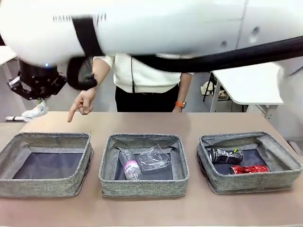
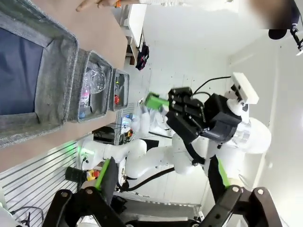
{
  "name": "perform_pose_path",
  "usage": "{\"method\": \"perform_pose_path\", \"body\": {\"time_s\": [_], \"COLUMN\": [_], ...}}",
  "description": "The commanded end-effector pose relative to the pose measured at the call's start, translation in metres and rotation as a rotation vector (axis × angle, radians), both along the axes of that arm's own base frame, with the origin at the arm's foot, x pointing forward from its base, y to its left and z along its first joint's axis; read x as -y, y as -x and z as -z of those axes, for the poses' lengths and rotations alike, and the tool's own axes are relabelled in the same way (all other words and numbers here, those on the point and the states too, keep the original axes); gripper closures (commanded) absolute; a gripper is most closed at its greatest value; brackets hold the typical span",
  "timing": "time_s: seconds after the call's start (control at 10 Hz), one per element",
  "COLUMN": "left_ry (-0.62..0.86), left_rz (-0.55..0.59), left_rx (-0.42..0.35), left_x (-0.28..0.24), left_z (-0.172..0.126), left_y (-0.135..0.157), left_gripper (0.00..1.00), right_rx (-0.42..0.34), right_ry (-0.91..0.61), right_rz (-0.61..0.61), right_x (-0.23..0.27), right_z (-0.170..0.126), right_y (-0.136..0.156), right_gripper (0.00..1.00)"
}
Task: Sort the waste into the appropriate baskets.
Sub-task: Place the picked waste into the Fabric basket indicated by the person.
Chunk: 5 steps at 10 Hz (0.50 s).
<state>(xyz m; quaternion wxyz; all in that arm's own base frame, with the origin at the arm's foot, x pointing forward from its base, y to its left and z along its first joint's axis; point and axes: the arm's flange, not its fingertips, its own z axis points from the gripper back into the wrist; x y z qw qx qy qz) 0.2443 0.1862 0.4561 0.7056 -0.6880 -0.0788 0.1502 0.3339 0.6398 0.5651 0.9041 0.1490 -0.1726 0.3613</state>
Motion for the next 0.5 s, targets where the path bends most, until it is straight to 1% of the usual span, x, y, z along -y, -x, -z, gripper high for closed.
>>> {"method": "perform_pose_path", "body": {"time_s": [0.0, 0.1, 0.2, 0.4], "left_ry": [0.006, 0.006, 0.006, 0.006], "left_rz": [0.000, 0.000, 0.000, 0.000], "left_rx": [0.002, 0.002, 0.002, 0.002], "left_x": [-0.001, -0.001, -0.001, -0.001], "left_z": [-0.001, -0.001, -0.001, -0.001], "left_y": [0.004, 0.004, 0.004, 0.004], "left_gripper": [0.00, 0.00, 0.00, 0.00], "right_rx": [0.021, -0.011, -0.052, -0.006], "right_ry": [-0.151, -0.179, -0.249, -0.256], "right_rz": [-0.082, -0.075, -0.108, -0.078], "right_x": [0.017, 0.019, 0.026, 0.040], "right_z": [0.069, 0.088, 0.097, 0.096], "right_y": [0.000, -0.004, -0.010, -0.010], "right_gripper": [0.95, 0.95, 0.95, 0.95]}}
